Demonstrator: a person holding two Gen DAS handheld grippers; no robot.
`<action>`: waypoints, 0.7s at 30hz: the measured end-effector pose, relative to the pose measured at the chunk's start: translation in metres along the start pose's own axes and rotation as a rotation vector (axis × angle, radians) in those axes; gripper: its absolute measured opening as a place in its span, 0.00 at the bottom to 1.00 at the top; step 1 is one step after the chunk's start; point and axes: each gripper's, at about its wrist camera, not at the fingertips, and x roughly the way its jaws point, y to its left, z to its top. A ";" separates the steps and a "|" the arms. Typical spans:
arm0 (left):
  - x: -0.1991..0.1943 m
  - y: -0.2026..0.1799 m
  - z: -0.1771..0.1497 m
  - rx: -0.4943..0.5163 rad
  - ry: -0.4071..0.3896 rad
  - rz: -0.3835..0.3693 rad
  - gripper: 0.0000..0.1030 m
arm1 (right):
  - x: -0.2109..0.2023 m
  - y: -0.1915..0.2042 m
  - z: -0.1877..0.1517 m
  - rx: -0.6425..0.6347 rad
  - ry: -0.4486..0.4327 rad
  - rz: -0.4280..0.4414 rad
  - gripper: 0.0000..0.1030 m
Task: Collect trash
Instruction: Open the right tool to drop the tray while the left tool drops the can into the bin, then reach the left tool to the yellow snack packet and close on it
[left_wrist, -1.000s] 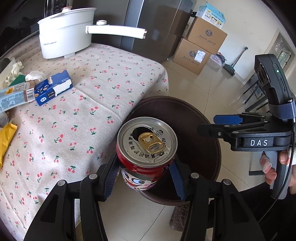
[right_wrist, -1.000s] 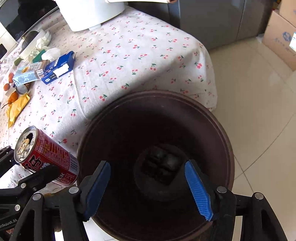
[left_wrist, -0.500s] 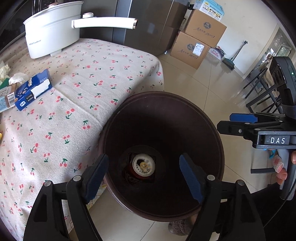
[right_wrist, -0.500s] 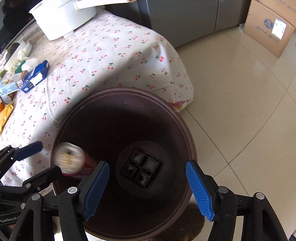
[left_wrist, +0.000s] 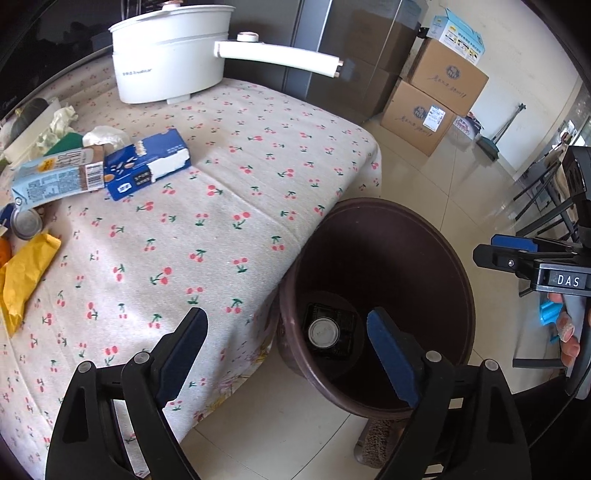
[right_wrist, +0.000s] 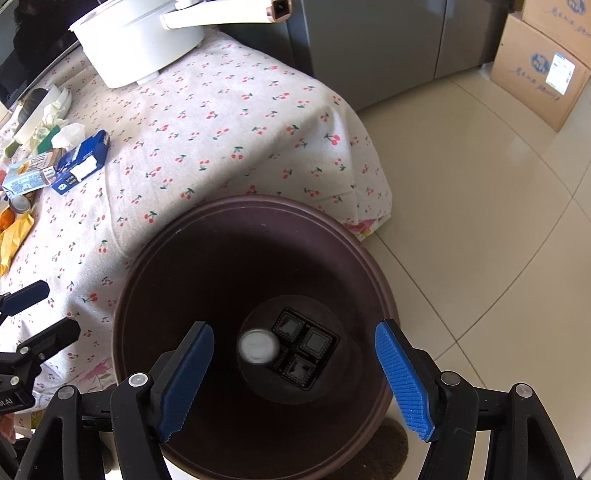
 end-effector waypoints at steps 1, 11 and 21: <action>-0.003 0.004 -0.001 -0.004 -0.004 0.008 0.88 | 0.000 0.003 0.001 -0.006 -0.001 0.001 0.75; -0.036 0.046 -0.016 -0.051 -0.039 0.110 0.95 | -0.004 0.046 0.012 -0.064 -0.021 0.023 0.76; -0.069 0.102 -0.031 -0.145 -0.064 0.197 0.99 | -0.004 0.108 0.027 -0.157 -0.049 0.035 0.80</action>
